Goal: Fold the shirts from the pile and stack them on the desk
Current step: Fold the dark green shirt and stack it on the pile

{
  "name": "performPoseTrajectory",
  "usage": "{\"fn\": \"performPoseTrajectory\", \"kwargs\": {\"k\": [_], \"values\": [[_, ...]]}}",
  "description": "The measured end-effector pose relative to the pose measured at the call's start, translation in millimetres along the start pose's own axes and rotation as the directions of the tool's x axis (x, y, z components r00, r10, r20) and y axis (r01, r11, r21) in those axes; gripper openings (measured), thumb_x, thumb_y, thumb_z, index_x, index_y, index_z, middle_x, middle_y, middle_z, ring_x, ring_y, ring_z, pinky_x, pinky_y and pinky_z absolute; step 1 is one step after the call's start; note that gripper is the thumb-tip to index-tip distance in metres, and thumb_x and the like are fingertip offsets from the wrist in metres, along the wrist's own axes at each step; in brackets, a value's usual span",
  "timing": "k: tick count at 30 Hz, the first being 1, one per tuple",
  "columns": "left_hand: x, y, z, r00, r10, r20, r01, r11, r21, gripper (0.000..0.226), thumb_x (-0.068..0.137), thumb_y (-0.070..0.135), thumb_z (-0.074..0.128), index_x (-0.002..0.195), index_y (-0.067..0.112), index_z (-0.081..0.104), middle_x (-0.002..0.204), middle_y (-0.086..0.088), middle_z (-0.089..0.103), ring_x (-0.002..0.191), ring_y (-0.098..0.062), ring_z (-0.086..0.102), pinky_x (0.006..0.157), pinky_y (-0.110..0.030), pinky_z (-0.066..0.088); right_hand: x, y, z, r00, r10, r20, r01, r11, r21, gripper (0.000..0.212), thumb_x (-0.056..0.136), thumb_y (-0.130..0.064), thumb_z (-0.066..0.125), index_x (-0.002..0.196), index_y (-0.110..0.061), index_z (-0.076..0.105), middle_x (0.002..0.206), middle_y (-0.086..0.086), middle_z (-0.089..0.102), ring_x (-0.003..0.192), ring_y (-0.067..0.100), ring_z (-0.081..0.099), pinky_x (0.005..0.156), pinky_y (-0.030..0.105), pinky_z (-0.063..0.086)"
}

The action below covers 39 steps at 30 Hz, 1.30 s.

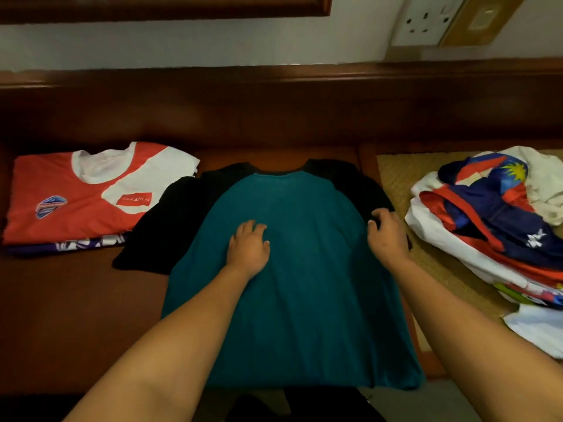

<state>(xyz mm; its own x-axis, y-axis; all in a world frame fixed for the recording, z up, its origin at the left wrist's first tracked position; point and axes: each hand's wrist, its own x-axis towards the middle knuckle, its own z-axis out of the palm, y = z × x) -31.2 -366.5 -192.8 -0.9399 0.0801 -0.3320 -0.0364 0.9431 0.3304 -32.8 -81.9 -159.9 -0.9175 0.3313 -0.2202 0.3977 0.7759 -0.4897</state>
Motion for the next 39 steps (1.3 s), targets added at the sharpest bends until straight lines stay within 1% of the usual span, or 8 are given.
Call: {"fn": "performPoseTrajectory", "kwargs": {"k": [7, 11, 16, 19, 24, 30, 34, 39], "values": [[76.7, 21.3, 23.9, 0.997, 0.062, -0.037, -0.056, 0.988, 0.146, 0.058, 0.1, 0.049, 0.029, 0.152, 0.029, 0.012, 0.161, -0.004, 0.002, 0.148, -0.027, -0.003, 0.117, -0.049, 0.0, 58.3, 12.6, 11.2, 0.988, 0.117, -0.1, -0.143, 0.936, -0.32, 0.045, 0.093, -0.029, 0.059, 0.124, 0.002, 0.048, 0.125, 0.026, 0.051, 0.119, 0.042, 0.044, 0.093, 0.049, 0.038], [96.9, 11.7, 33.4, 0.987, 0.111, -0.121, -0.077, 0.964, 0.254, 0.06, 0.098, 0.054, 0.01, 0.153, 0.032, 0.005, 0.162, -0.003, 0.001, 0.148, -0.026, -0.003, 0.118, -0.052, 0.001, 97.1, 16.3, -11.4, 0.983, 0.171, -0.074, -0.172, 0.985, -0.017, 0.036, 0.096, -0.019, 0.054, 0.122, 0.004, 0.047, 0.119, 0.03, 0.055, 0.112, 0.044, 0.052, 0.089, 0.042, 0.042], [118.3, 4.7, 26.8, 0.985, 0.118, -0.125, -0.085, 0.967, 0.241, 0.059, 0.098, 0.053, 0.012, 0.153, 0.033, 0.001, 0.162, -0.002, -0.003, 0.148, -0.024, -0.006, 0.119, -0.048, -0.001, 151.5, 5.6, -65.2, 0.955, 0.212, 0.206, -0.271, 0.906, 0.324, 0.009, 0.094, -0.008, 0.057, 0.101, -0.013, 0.055, 0.105, 0.014, 0.059, 0.105, 0.031, 0.056, 0.086, 0.041, 0.047], [120.8, 3.5, 24.8, 0.984, 0.121, -0.131, -0.084, 0.963, 0.257, 0.061, 0.096, 0.055, 0.003, 0.153, 0.033, 0.001, 0.162, -0.002, -0.002, 0.149, -0.024, -0.005, 0.119, -0.048, -0.001, 181.1, 8.1, -99.1, 0.974, 0.219, 0.054, -0.222, 0.887, 0.405, 0.023, 0.085, 0.0, 0.064, 0.095, -0.02, 0.06, 0.094, 0.009, 0.059, 0.101, 0.033, 0.059, 0.082, 0.04, 0.05], [122.6, 9.3, 21.4, 0.978, 0.106, -0.182, -0.071, 0.979, 0.191, 0.067, 0.094, 0.057, 0.006, 0.153, 0.026, 0.016, 0.161, -0.007, 0.007, 0.148, -0.027, 0.002, 0.118, -0.052, 0.005, 181.6, 20.7, -101.3, 0.963, 0.069, -0.259, -0.063, 0.997, 0.035, 0.029, 0.074, -0.022, 0.057, 0.102, -0.022, 0.063, 0.108, 0.017, 0.058, 0.1, 0.038, 0.059, 0.088, 0.042, 0.049], [137.5, 31.9, 20.5, 0.986, 0.102, -0.131, -0.071, 0.972, 0.225, 0.066, 0.094, 0.061, 0.008, 0.153, 0.031, 0.01, 0.162, -0.006, 0.002, 0.148, -0.028, -0.003, 0.117, -0.055, 0.002, 138.1, 8.8, -44.1, 0.976, -0.061, 0.209, 0.16, 0.853, -0.496, 0.075, 0.084, -0.062, 0.057, 0.145, -0.028, 0.03, 0.146, 0.012, 0.032, 0.134, 0.035, 0.03, 0.105, 0.05, 0.028], [142.3, 29.5, 23.6, 0.988, 0.092, -0.125, -0.054, 0.959, 0.278, 0.071, 0.089, 0.065, -0.002, 0.152, 0.034, 0.002, 0.162, -0.005, -0.001, 0.148, -0.028, -0.006, 0.116, -0.055, 0.0, 149.5, 22.1, -52.1, 0.974, -0.095, 0.206, 0.2, 0.788, -0.582, 0.037, 0.091, -0.021, 0.054, 0.127, -0.018, 0.05, 0.125, 0.012, 0.052, 0.114, 0.034, 0.05, 0.093, 0.044, 0.039], [142.8, 28.0, 24.8, 0.989, 0.088, -0.122, -0.049, 0.956, 0.289, 0.072, 0.087, 0.065, -0.006, 0.152, 0.035, 0.0, 0.162, -0.005, -0.003, 0.148, -0.028, -0.008, 0.116, -0.055, 0.0, 189.8, 33.0, -105.3, 0.994, 0.064, -0.091, -0.074, 0.991, -0.116, 0.023, 0.081, 0.006, 0.049, 0.09, -0.011, 0.062, 0.098, 0.02, 0.065, 0.096, 0.037, 0.06, 0.074, 0.034, 0.045]]}}
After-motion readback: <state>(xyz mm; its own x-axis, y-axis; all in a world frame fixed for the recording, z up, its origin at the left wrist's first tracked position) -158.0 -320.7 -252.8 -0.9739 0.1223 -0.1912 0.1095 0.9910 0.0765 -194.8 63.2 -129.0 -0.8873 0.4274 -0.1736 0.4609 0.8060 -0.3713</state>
